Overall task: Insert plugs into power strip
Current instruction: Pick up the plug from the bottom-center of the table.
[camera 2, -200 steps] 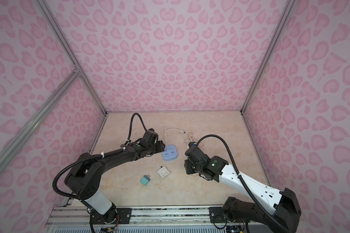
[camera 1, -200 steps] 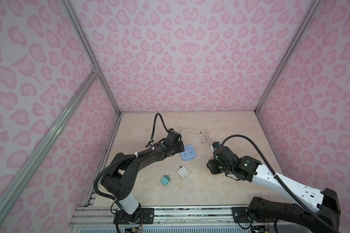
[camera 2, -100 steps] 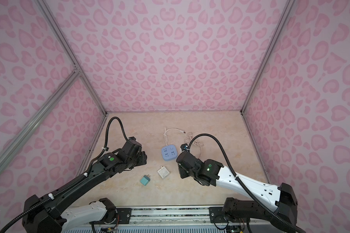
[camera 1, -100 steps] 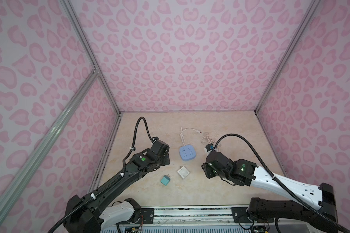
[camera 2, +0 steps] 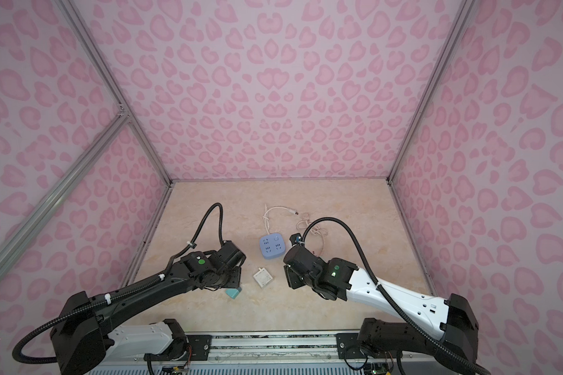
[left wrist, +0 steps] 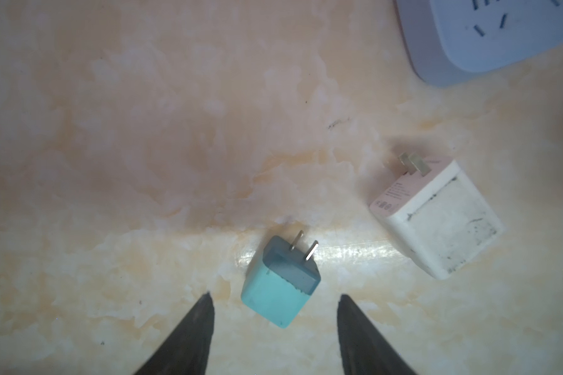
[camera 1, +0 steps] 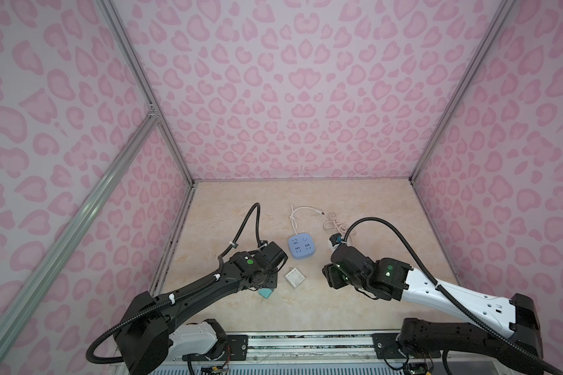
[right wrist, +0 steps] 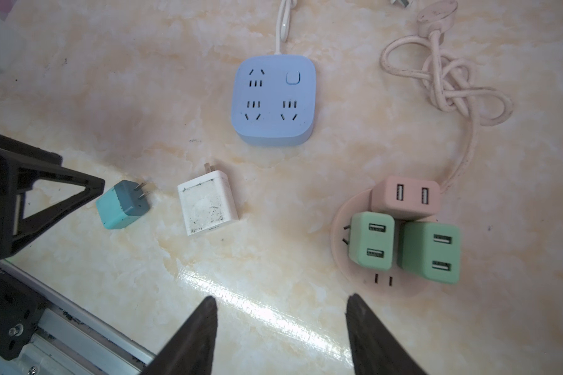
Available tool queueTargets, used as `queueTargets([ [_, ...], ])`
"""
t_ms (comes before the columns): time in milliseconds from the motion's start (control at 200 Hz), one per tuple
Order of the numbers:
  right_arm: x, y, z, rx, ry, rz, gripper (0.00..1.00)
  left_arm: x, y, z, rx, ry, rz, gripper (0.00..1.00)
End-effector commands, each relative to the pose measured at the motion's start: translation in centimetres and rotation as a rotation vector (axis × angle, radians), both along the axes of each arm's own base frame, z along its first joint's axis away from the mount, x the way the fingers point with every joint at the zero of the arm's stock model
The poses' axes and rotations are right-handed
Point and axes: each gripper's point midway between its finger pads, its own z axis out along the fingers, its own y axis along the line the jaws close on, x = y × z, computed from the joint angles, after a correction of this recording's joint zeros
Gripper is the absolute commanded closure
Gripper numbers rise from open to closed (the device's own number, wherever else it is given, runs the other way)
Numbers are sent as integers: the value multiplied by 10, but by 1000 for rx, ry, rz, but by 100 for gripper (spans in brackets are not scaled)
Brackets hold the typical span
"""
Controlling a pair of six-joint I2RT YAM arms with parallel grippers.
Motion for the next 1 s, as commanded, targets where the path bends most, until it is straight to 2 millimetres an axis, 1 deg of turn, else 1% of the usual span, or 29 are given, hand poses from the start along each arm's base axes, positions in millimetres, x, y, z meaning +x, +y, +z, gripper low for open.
queueTargets([
  [0,0,-2,-2,-4,-6,1,37,0,-3,-10,22,11,-11,37],
  [255,0,-3,-8,-9,3,-5,37,-7,-12,-27,37,71,-68,36],
  [730,1,1,-16,-12,19,-8,38,-8,-5,-48,118,119,-60,37],
  [995,2,0,-20,-9,25,-13,39,-3,-10,-54,127,117,-61,41],
])
